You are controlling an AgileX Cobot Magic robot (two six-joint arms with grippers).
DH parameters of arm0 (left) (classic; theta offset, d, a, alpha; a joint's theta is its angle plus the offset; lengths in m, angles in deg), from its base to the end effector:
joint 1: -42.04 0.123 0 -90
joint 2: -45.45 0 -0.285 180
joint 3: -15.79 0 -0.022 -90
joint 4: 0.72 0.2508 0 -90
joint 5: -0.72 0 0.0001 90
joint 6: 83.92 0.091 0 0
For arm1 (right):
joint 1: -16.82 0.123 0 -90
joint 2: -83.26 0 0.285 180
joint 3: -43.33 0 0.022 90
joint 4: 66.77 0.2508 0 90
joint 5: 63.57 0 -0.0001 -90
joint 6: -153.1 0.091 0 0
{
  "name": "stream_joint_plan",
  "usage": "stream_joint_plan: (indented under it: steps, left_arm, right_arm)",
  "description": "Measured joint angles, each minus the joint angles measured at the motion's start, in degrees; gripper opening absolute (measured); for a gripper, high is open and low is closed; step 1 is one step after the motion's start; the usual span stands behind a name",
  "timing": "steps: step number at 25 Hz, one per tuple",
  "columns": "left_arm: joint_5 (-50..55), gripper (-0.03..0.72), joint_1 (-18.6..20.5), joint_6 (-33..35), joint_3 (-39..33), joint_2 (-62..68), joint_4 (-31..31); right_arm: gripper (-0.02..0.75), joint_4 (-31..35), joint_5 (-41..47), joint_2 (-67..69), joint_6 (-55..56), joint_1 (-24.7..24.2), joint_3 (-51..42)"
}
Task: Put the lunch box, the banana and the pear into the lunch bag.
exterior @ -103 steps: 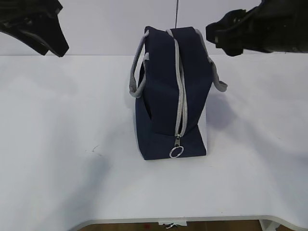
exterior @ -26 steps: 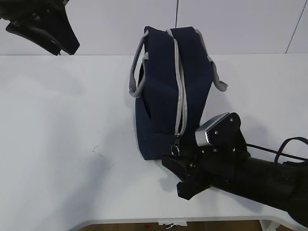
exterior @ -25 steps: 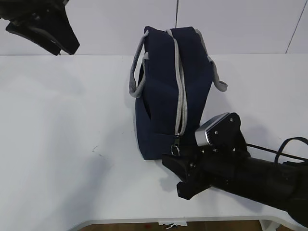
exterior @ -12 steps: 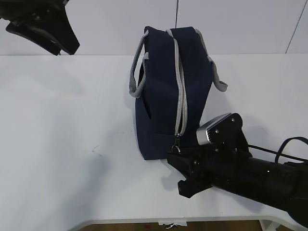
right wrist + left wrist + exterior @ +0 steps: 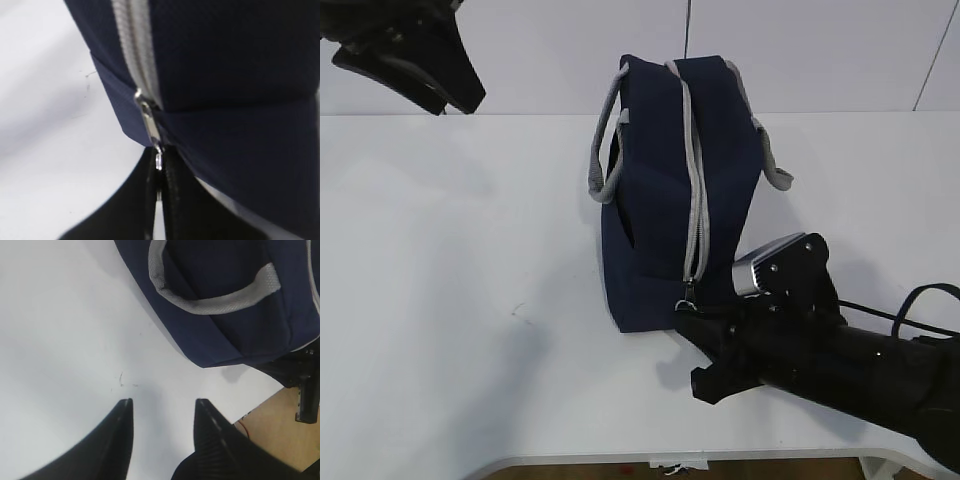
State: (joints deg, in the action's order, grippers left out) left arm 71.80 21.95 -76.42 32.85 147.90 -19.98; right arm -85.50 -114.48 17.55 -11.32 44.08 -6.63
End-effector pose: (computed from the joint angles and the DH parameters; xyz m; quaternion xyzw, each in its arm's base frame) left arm 0.3147 -0.1454 0.3647 0.2099 0.9423 -0.1870 0.1816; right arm 0.2442 0.1513 0.1102 -0.2382 0.8043 0.2437 0.4867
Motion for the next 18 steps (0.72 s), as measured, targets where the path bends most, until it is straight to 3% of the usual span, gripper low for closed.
stream_joint_plan:
  steps: [18]
  left_arm:
    - [0.00,0.307,0.00,0.00,0.00,0.00,0.00]
  right_arm:
    - [0.001,-1.49,6.75,-6.96,5.39,0.00,-0.11]
